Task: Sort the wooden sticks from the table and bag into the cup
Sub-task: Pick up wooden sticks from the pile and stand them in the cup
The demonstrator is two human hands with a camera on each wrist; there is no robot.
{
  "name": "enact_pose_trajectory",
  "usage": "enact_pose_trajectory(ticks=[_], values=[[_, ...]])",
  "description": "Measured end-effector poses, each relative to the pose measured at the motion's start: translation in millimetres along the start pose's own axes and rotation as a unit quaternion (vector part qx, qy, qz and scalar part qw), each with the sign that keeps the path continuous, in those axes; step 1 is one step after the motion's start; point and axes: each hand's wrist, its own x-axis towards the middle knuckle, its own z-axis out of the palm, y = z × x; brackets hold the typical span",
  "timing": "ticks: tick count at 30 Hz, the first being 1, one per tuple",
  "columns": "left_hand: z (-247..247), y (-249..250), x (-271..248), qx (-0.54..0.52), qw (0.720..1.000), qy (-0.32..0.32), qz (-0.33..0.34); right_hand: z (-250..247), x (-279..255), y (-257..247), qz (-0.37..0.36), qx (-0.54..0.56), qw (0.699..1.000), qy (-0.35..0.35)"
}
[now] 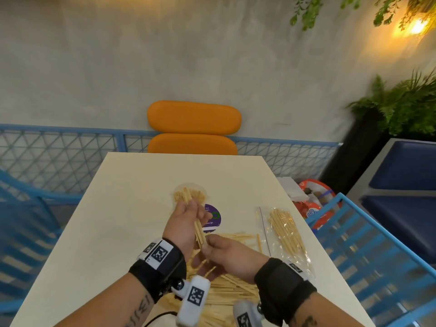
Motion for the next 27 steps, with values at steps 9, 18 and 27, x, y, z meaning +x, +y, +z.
enact_pose_trajectory(ticks=[9, 18, 27], values=[[-23, -32, -9, 0.079, 0.995, 0.054, -0.038, 11, 1, 29, 0.108, 0.083, 0.991, 0.019], [-29, -27, -4, 0.158, 0.985, 0.057, 0.038, 25, 18, 18, 0.075, 0.155, 0.982, 0.081], [-32, 35, 21, 0.265, 0.947, -0.107, 0.144, 10, 37, -7, -0.098, 0.141, 0.976, 0.134]])
